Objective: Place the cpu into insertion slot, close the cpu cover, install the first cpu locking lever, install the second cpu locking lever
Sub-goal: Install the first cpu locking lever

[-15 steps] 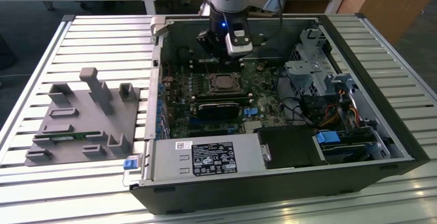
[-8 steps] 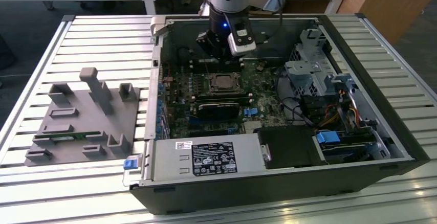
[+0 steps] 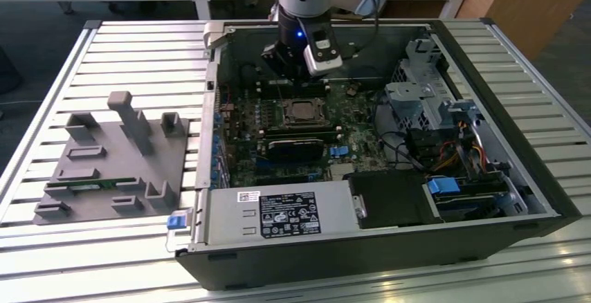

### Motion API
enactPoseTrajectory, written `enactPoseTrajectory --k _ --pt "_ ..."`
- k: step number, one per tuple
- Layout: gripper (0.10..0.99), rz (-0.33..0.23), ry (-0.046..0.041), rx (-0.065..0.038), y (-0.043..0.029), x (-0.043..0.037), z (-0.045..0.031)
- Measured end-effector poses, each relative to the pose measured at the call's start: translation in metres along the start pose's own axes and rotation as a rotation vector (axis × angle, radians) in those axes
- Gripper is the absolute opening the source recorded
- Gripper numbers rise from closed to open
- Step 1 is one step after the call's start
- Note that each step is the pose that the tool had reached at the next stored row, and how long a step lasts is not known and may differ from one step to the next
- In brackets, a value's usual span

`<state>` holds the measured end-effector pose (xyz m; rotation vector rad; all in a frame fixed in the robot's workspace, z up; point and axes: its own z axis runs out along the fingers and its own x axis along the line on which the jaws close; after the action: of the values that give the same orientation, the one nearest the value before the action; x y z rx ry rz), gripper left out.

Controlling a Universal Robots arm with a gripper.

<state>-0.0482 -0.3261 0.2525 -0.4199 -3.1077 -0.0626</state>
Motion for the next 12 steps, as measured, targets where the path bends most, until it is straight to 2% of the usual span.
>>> enactPoseTrajectory --k 6,12 --pt "0.106 -0.085 0.0032 0.001 -0.0001 0.0001 0.0001" --pt "0.106 -0.094 -0.0078 -0.006 -0.0026 0.0085 0.0003"
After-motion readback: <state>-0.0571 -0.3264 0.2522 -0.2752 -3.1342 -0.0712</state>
